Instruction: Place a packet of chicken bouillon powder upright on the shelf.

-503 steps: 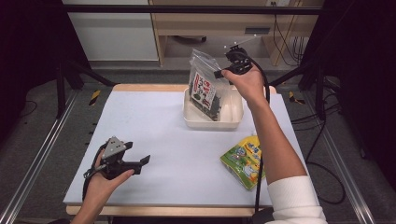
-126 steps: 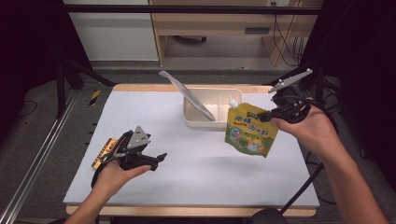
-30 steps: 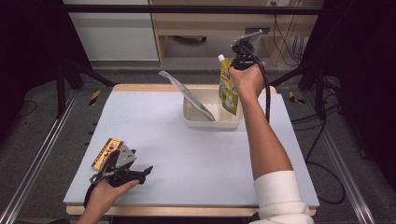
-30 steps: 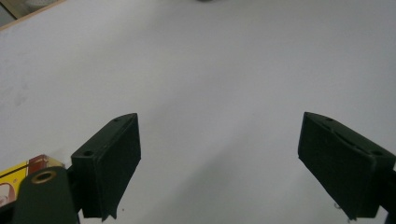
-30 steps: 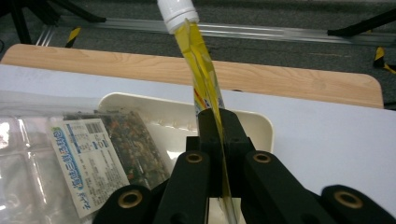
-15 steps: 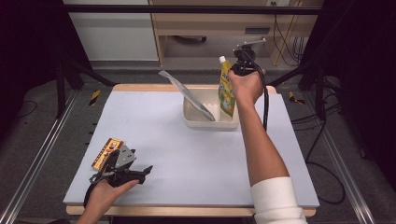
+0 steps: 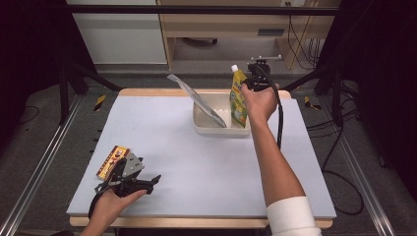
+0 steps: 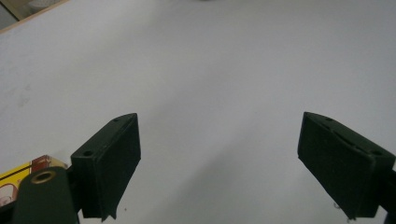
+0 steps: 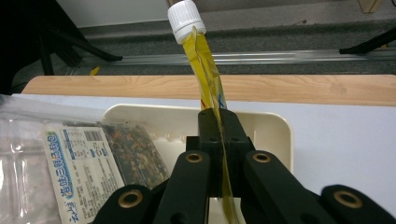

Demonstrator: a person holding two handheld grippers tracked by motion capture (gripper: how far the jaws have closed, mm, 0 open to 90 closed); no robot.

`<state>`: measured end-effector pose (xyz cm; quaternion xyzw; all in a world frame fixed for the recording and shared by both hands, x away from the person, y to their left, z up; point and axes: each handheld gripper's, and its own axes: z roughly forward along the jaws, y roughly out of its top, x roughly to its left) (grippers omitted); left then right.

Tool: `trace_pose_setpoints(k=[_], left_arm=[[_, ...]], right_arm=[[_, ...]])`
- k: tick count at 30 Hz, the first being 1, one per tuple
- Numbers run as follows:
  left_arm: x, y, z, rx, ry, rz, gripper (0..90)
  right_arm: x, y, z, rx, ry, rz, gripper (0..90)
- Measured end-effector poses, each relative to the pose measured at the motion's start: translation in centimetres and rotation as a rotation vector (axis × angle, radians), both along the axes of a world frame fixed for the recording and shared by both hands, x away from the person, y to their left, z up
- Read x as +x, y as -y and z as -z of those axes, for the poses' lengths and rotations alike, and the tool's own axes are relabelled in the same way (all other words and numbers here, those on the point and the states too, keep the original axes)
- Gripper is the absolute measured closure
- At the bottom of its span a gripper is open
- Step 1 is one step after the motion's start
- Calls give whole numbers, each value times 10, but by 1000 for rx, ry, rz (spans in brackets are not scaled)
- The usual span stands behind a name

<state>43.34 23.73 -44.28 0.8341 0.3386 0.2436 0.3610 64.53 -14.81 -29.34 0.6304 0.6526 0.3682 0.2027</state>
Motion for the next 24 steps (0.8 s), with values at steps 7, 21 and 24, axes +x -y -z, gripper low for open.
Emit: trace_pose_setpoints(k=[7,21,24], left_arm=[[0,-1,0,20,3,3,131],[0,-1,0,31,5,0,130],[0,-1,0,36,10,-4,129]], right_arm=[[-4,-1,11,1,8,-7,900],[-19,7,21,-3,43,-32,767],[-26,9,19,-7,74,-43,672]])
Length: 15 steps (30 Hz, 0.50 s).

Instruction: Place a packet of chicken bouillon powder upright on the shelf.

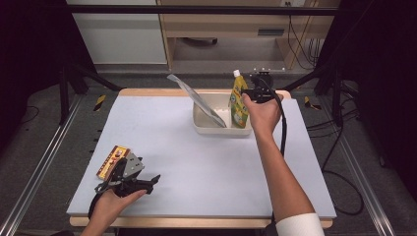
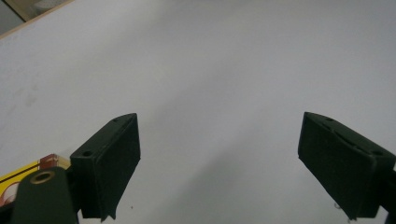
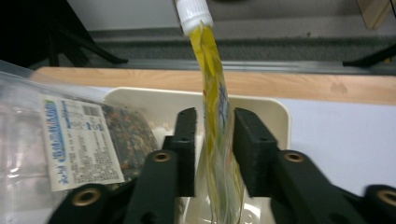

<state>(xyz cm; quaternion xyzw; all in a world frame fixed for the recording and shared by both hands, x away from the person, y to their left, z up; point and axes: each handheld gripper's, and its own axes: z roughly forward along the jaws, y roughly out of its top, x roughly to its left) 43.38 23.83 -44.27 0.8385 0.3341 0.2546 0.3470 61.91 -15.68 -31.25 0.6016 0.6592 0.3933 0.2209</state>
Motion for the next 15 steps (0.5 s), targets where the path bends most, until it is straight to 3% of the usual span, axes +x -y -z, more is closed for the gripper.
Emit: trace_pose_setpoints(k=[8,15], left_arm=[[1,-4,-1,10,15,-28,125],[4,-12,-3,3,22,-71,119]], right_arm=[[-35,10,-6,-25,123,-60,544],[-69,18,-1,-71,204,-96,381]])
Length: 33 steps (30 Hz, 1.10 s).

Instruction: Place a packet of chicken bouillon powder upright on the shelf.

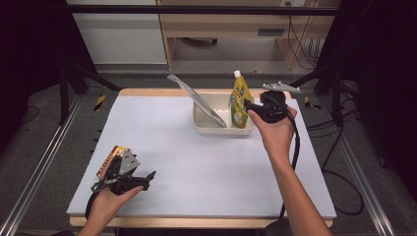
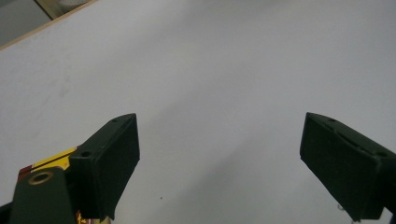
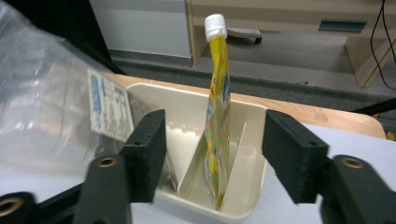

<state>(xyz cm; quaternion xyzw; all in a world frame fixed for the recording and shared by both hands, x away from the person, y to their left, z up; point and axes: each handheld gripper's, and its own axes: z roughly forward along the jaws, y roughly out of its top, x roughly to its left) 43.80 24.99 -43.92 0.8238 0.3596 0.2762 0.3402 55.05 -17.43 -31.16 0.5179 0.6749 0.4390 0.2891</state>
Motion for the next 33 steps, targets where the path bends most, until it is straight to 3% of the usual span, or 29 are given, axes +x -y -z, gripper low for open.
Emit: trace_pose_setpoints(k=[7,16,23,33], left_arm=[[2,-6,-2,-10,2,-23,98],[3,-10,-1,-12,-6,-30,80],[4,-12,0,-21,-9,-43,74],[8,-17,2,-42,-18,-69,70]], right_arm=[[-31,-2,18,-23,68,-17,289],[-55,-1,44,9,91,-2,202],[-62,-1,64,11,47,-21,164],[-68,-3,89,-78,-22,-45,138]])
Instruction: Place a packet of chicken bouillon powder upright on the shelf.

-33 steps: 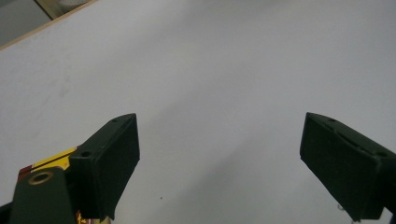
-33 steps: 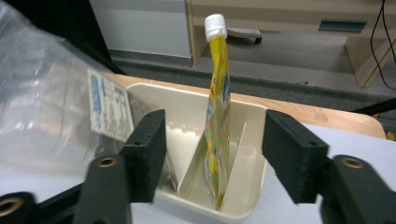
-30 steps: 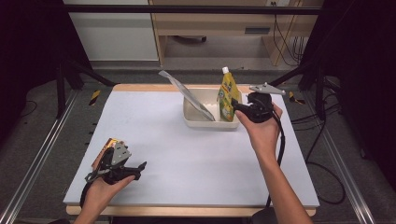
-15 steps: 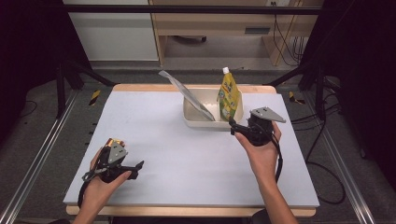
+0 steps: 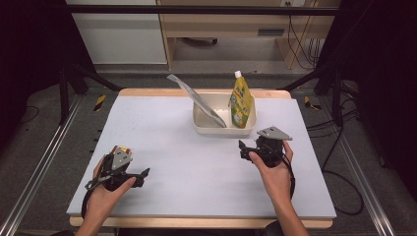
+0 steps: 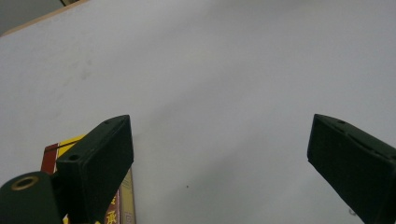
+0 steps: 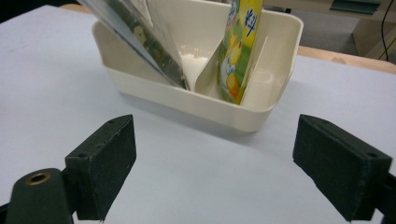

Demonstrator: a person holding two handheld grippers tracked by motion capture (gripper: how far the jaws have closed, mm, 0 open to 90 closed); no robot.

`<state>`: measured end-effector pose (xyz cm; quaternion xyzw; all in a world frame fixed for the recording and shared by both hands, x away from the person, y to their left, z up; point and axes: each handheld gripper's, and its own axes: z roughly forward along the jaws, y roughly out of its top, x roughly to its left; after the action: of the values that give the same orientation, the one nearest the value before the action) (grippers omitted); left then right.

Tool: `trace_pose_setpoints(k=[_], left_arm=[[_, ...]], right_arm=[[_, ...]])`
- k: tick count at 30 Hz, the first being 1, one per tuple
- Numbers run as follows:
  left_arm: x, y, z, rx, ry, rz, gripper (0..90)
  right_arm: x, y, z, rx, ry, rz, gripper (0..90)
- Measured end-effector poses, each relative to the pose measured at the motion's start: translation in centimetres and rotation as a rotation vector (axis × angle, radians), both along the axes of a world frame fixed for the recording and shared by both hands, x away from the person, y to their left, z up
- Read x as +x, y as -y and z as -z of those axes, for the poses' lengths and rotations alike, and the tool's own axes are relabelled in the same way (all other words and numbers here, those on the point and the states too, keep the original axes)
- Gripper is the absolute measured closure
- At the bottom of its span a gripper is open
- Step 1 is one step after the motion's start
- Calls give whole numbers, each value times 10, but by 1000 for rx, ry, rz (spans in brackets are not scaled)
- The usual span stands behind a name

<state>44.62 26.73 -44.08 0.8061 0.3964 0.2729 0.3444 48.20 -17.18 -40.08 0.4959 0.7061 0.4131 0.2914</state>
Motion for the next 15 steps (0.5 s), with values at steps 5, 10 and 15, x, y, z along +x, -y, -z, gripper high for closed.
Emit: trace_pose_setpoints(k=[5,10,15], left_arm=[[2,-3,-1,-4,-7,-6,70],[1,-2,-13,26,4,-7,73],[10,-8,-37,97,-26,-37,78]], right_arm=[[-4,1,9,-12,-37,-19,143],[-10,2,18,-33,-50,-37,175],[-18,0,20,-53,-33,-69,200]])
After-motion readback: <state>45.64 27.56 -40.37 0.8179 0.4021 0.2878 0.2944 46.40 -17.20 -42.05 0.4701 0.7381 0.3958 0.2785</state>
